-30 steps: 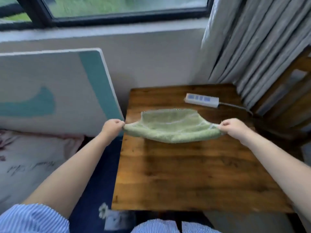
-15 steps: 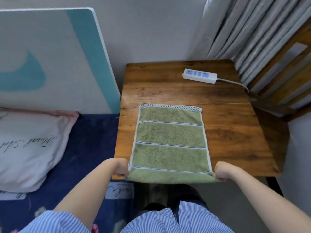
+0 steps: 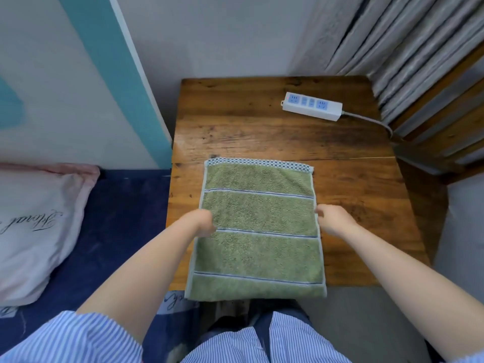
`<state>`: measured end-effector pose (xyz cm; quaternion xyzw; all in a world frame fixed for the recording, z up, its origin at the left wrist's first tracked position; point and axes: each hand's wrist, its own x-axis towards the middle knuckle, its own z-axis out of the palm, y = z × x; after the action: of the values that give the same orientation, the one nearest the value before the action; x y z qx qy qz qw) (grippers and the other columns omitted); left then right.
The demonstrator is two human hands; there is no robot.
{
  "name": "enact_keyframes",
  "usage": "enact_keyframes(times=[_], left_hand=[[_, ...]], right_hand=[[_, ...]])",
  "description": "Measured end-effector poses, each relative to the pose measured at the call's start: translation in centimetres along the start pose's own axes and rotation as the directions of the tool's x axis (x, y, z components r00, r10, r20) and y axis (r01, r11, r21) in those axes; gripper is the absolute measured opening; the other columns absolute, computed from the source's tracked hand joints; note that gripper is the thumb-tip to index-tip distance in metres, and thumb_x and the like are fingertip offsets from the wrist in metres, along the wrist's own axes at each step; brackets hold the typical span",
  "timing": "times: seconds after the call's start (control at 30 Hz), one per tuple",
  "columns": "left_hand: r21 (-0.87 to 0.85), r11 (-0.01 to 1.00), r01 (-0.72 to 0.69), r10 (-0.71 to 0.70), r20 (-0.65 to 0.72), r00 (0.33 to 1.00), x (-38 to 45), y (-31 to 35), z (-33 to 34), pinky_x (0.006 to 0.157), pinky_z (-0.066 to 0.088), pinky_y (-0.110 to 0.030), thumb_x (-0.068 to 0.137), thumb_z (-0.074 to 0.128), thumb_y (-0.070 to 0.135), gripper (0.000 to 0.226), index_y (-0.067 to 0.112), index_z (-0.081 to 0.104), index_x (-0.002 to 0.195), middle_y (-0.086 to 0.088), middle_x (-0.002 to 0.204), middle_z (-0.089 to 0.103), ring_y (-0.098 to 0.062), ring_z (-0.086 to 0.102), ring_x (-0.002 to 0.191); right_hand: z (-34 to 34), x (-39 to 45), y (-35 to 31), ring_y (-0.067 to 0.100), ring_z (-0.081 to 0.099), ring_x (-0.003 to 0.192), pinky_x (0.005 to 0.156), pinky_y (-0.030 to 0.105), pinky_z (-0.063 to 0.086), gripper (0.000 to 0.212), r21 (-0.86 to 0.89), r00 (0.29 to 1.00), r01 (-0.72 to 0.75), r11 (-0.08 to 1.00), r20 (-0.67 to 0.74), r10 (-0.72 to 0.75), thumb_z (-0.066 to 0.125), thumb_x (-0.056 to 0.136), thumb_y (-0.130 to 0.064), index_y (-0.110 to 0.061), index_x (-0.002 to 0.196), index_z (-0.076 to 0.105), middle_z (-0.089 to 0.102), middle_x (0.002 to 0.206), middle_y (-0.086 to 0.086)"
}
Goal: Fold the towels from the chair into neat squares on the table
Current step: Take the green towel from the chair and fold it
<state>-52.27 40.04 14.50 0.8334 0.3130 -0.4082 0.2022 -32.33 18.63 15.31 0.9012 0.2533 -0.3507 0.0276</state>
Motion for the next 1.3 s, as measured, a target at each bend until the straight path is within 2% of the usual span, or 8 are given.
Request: enact_keyframes(times=[0.1, 0.43, 0.57, 0.77, 0.93, 1.1, 1.2, 1.3], left_hand=[[-0.024, 1.000, 0.009, -0.011, -0.059, 0.998, 2.4, 1.4, -2.5, 0.081, 0.046, -0.032, 0.096, 0.037, 0.019, 0.033, 0.003, 0.055, 0.119, -0.014, 0.122, 0.058, -0.027, 0.057, 0.102], [-0.120, 0.987, 0.108, -0.144, -0.355, 0.924, 10.4, 2.8, -7.9, 0.093, 0.044, -0.042, 0.094, 0.034, 0.009, 0.036, 0.008, 0.045, 0.128, -0.013, 0.133, 0.048, -0.031, 0.046, 0.119], [-0.135, 0.984, 0.120, -0.166, -0.414, 0.895, 13.0, 2.1, -8.8, 0.102, 0.038, -0.043, 0.095, 0.037, 0.010, 0.040, 0.009, 0.040, 0.135, -0.012, 0.143, 0.039, -0.031, 0.038, 0.129], [-0.042, 0.994, 0.103, -0.110, -0.452, 0.885, 14.1, 0.6, -9.4, 0.099, 0.035, -0.040, 0.097, 0.042, 0.019, 0.032, 0.011, 0.053, 0.126, -0.012, 0.125, 0.054, -0.030, 0.045, 0.118], [-0.199, 0.973, -0.116, -0.007, -0.527, 0.850, 11.4, -0.8, -9.7, 0.084, 0.039, -0.037, 0.096, 0.043, 0.015, 0.019, 0.006, 0.059, 0.102, -0.013, 0.104, 0.054, -0.030, 0.047, 0.106], [-0.225, 0.897, -0.380, 0.263, -0.418, 0.869, 5.9, -3.4, -7.9, 0.056, 0.035, -0.015, 0.094, 0.047, 0.012, 0.010, 0.017, 0.049, 0.087, 0.008, 0.074, 0.052, -0.013, 0.049, 0.069], [-0.184, 0.895, -0.407, 0.344, -0.295, 0.891, 4.2, -4.7, -6.6, 0.055, 0.034, -0.011, 0.094, 0.049, 0.014, 0.016, 0.025, 0.048, 0.083, 0.019, 0.073, 0.049, 0.003, 0.046, 0.066], [-0.184, 0.904, -0.385, 0.355, -0.177, 0.918, 3.3, -4.7, -4.8, 0.057, 0.035, -0.013, 0.096, 0.047, 0.019, 0.019, 0.033, 0.045, 0.082, 0.016, 0.076, 0.050, -0.005, 0.049, 0.068]], right_hand=[[-1.8, 3.3, -1.1, 0.030, 0.053, 0.116, 0.091, 0.035, 0.047, 0.038, -0.007, 0.997, 0.006, 1.000, -0.074, -0.006, 0.036, 0.094, -0.011, -0.012, 0.130, 0.049, 0.054, 0.132, 0.013], [-4.3, 13.1, -2.8, 0.031, 0.035, 0.128, 0.103, 0.042, 0.034, 0.052, 0.011, 0.986, 0.067, 0.998, -0.156, -0.064, 0.049, 0.090, -0.016, -0.014, 0.140, 0.033, 0.039, 0.140, 0.012], [-4.4, 14.5, -2.6, 0.030, 0.042, 0.118, 0.098, 0.036, 0.033, 0.036, -0.044, 0.976, 0.116, 0.992, -0.183, -0.122, 0.049, 0.088, -0.012, -0.011, 0.124, 0.053, 0.055, 0.122, 0.013], [-4.6, 12.4, -2.1, 0.028, 0.052, 0.098, 0.081, 0.032, 0.036, 0.021, 0.021, 0.940, 0.244, 0.970, -0.251, -0.231, 0.052, 0.089, -0.012, -0.003, 0.103, 0.066, 0.064, 0.100, 0.013], [-5.1, 8.8, -1.3, 0.022, 0.055, 0.085, 0.072, 0.030, 0.042, 0.017, 0.119, 0.933, 0.356, 0.927, -0.094, -0.346, 0.055, 0.088, -0.009, -0.004, 0.099, 0.067, 0.064, 0.095, 0.011], [-4.9, 8.0, -0.6, 0.012, 0.046, 0.085, 0.076, 0.021, 0.037, 0.024, 0.024, 0.952, 0.302, 0.953, 0.055, -0.302, 0.051, 0.089, -0.006, -0.010, 0.109, 0.065, 0.064, 0.105, 0.006], [-5.0, 8.9, -1.2, 0.018, 0.052, 0.086, 0.078, 0.028, 0.045, 0.021, -0.061, 0.970, 0.244, 0.968, 0.007, -0.244, 0.050, 0.089, -0.008, -0.008, 0.103, 0.067, 0.065, 0.102, 0.009], [-4.9, 10.4, -2.7, 0.027, 0.055, 0.095, 0.079, 0.034, 0.045, 0.021, -0.107, 0.961, 0.247, 0.963, -0.104, -0.257, 0.048, 0.089, -0.007, -0.004, 0.100, 0.066, 0.063, 0.101, 0.013]])
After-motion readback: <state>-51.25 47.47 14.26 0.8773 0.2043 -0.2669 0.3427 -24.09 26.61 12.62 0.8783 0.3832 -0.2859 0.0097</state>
